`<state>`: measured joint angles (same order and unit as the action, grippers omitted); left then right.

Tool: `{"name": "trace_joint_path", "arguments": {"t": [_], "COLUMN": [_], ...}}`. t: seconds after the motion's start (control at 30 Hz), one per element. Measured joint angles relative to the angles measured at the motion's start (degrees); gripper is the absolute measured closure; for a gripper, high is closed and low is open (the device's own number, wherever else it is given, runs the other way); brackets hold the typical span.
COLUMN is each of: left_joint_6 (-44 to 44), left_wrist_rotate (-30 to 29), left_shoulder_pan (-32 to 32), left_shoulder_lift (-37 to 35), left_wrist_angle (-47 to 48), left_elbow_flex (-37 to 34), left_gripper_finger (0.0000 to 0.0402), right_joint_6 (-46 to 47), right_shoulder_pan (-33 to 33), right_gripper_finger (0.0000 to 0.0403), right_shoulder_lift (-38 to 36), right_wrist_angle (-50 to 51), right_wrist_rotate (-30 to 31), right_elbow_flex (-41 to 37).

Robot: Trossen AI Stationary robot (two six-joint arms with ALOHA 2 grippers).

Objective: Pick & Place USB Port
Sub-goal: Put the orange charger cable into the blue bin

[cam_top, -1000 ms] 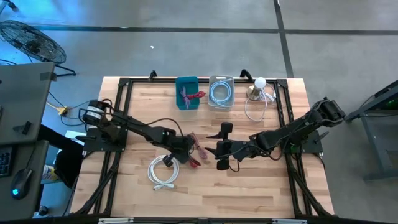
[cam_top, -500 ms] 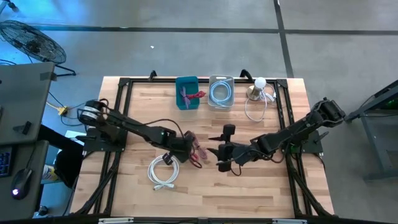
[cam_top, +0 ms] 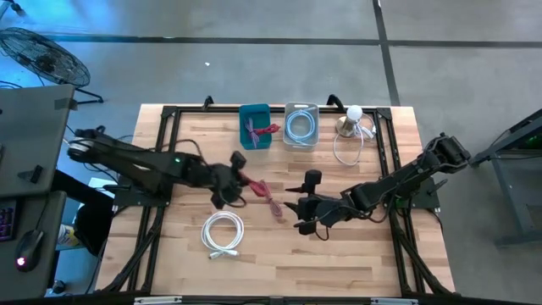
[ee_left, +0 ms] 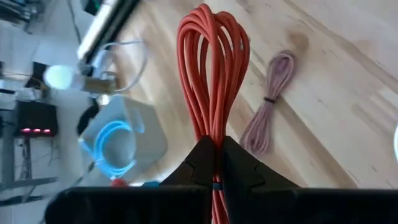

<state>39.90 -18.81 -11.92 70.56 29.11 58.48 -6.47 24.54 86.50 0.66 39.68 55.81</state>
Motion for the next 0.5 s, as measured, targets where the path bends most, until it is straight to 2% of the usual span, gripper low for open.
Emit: {"name": "trace_joint_path", "arguments": {"t": [0.17,0.33,0.5], "left_joint_6": [2.0,3.4,4.7], "left_wrist_rotate": [-0.2,0.0,6.5], "left_shoulder_pan": [2.4,8.5,17.7], "left_shoulder_lift": [-5.7,-8.2,-8.9], "left_wrist_angle": [-0.1,-1.0,-3.1], "left_elbow_flex": [0.0,-0.1,-0.1], "left_gripper_finger": [0.0396,0.0396,0.0396], "right_joint_6": [0.5,1.3,1.5], "right_shoulder_pan": [0.0,0.0,0.0], "right_gripper_finger": [0.0216,0.0219,0.0218], "right_shoulder_lift": [0.0,0.0,0.0], "right_wrist_angle": [1.0,1.5,2.0], "right_wrist_rotate": [0.1,-0.2,-0.2], "right_elbow_flex": [0.0,0.0,0.0]}}
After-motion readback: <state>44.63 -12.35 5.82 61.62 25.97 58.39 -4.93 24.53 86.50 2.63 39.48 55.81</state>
